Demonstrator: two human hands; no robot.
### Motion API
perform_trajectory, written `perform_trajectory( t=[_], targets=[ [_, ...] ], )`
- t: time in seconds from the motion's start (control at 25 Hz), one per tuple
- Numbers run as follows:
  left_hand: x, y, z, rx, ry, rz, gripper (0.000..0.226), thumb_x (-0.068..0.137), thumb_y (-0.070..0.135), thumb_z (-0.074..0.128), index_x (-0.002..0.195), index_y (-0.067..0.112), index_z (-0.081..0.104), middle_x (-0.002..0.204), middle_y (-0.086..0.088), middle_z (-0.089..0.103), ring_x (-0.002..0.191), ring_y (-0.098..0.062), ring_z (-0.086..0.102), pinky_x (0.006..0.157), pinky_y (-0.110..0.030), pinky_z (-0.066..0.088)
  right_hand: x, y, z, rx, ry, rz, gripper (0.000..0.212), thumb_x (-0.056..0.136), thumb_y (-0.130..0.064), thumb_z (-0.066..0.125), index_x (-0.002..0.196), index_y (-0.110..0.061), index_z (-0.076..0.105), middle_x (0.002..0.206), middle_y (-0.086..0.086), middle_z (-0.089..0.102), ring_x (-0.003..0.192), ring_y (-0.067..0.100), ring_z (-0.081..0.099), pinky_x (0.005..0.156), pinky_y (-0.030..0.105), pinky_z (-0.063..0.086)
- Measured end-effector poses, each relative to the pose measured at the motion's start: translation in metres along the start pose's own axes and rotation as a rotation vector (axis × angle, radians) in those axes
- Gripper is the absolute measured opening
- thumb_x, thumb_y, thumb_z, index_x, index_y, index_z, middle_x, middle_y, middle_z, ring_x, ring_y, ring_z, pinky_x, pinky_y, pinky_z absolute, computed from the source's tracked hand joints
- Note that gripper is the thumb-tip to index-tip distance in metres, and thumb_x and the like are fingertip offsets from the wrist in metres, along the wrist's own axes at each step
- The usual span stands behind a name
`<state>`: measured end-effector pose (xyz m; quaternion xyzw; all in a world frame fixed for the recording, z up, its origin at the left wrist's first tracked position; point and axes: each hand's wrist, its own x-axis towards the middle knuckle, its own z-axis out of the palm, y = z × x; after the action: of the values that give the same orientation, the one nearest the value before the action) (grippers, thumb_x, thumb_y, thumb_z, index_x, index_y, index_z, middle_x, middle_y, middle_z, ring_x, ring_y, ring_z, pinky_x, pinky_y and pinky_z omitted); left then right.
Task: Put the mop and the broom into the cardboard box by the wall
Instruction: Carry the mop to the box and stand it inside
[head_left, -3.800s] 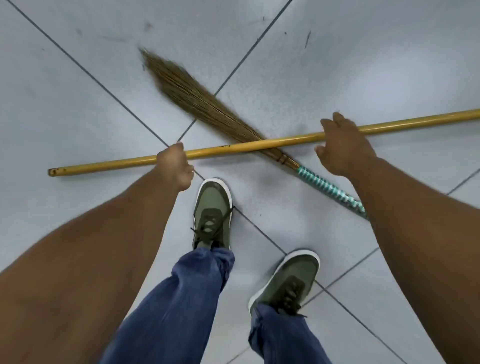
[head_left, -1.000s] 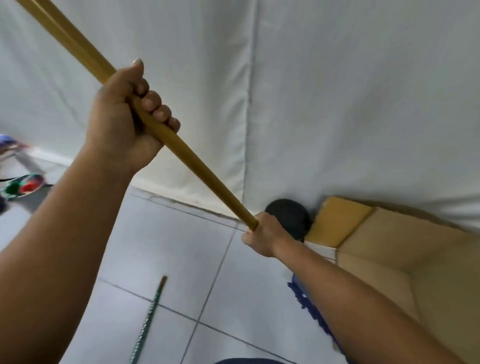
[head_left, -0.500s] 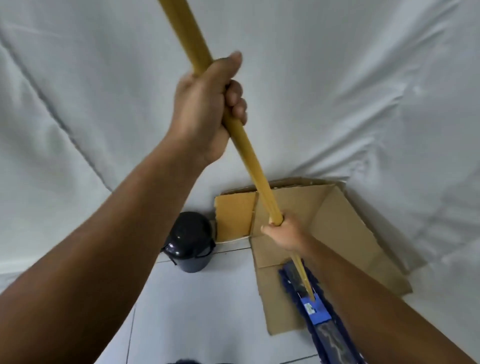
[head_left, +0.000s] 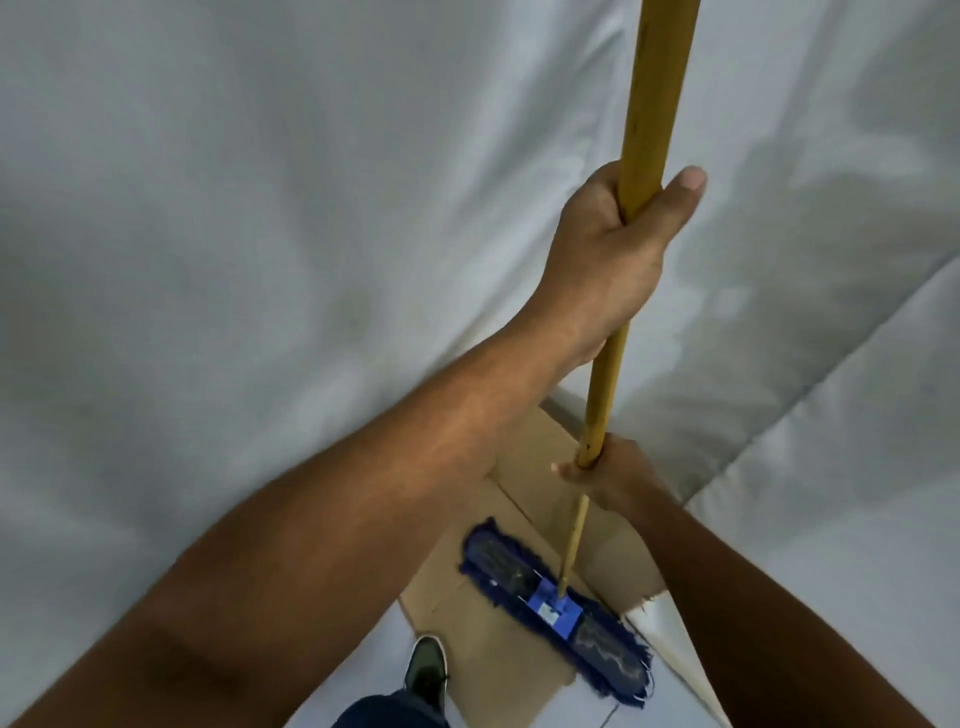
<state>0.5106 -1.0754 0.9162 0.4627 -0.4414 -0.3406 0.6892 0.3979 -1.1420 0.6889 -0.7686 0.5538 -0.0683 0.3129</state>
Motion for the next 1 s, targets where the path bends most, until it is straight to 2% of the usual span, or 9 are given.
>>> perform_trajectory(
  t=[0.24,0.4,0.52,0.6,0.72,0.8,0.88,1.0],
  targets=[
    [0.106,-0.024,0.011,0.007,-0.201,0.06,0.022,0.094,0.028,0.057,0.084,0.011,0.049,0.064,-0.009,0.043,0.056,-0.021,0.044,0.057,-0.033,0.045,0.076,-0.02,-0.017,0.101,0.198,0.187,0.033,0.07,-0.047,0.079,0.066,-0.026,0.053,0.063,-0.005,0.06,0.054,0.007,0.057,0.042,0.022,0.036],
    [0.149,-0.045,0.022,0.06,-0.306,0.056,0.028,0.094,0.033,0.055,0.095,0.005,0.051,0.068,-0.008,0.048,0.06,-0.02,0.049,0.06,-0.033,0.049,0.101,-0.028,-0.033,0.052,0.268,0.203,0.03,0.076,-0.043,0.075,0.069,-0.029,0.049,0.07,-0.005,0.061,0.059,0.008,0.058,0.046,0.023,0.041],
    [0.181,-0.065,0.022,0.118,-0.305,0.005,0.022,0.095,0.034,0.052,0.094,0.012,0.049,0.072,-0.006,0.05,0.061,-0.014,0.049,0.059,-0.03,0.048,0.112,-0.038,-0.041,-0.024,0.348,0.209,0.014,0.087,-0.037,0.063,0.089,-0.026,0.056,0.08,-0.005,0.064,0.059,0.005,0.058,0.048,0.021,0.045],
    [0.206,-0.073,0.022,0.148,-0.307,-0.015,0.018,0.096,0.034,0.049,0.095,0.016,0.047,0.074,-0.005,0.051,0.061,-0.012,0.05,0.058,-0.028,0.047,0.119,-0.043,-0.048,-0.059,0.406,0.247,0.017,0.092,-0.032,0.056,0.107,-0.023,0.059,0.084,-0.004,0.065,0.059,0.007,0.06,0.048,0.02,0.046],
    [0.242,-0.079,0.021,0.251,-0.324,-0.087,0.02,0.098,0.032,0.044,0.109,0.015,0.042,0.081,-0.003,0.05,0.066,-0.013,0.05,0.059,-0.027,0.045,0.127,-0.05,-0.067,-0.107,0.414,0.277,0.027,0.095,-0.029,0.051,0.12,-0.022,0.056,0.099,0.003,0.069,0.071,0.014,0.061,0.061,0.028,0.052],
    [0.256,-0.083,0.02,0.424,-0.36,-0.15,0.032,0.099,0.032,0.041,0.126,0.014,0.036,0.095,-0.002,0.052,0.077,-0.015,0.054,0.064,-0.028,0.046,0.131,-0.057,-0.079,-0.149,0.388,0.267,0.031,0.094,-0.031,0.05,0.124,-0.022,0.052,0.107,0.005,0.069,0.081,0.018,0.064,0.069,0.032,0.054],
    [0.265,-0.09,0.013,0.598,-0.422,-0.186,0.045,0.1,0.031,0.039,0.14,0.013,0.025,0.121,-0.008,0.052,0.097,-0.022,0.057,0.077,-0.034,0.05,0.134,-0.067,-0.088,-0.206,0.371,0.24,0.035,0.093,-0.032,0.05,0.127,-0.023,0.049,0.116,0.006,0.066,0.095,0.022,0.064,0.076,0.036,0.054],
    [0.271,-0.099,0.003,0.685,-0.477,-0.181,0.047,0.101,0.027,0.038,0.143,0.011,0.027,0.136,-0.013,0.049,0.108,-0.025,0.056,0.086,-0.036,0.05,0.14,-0.087,-0.105,-0.266,0.383,0.211,0.039,0.093,-0.032,0.052,0.13,-0.023,0.046,0.121,0.006,0.061,0.101,0.024,0.062,0.074,0.036,0.051]
  ],
)
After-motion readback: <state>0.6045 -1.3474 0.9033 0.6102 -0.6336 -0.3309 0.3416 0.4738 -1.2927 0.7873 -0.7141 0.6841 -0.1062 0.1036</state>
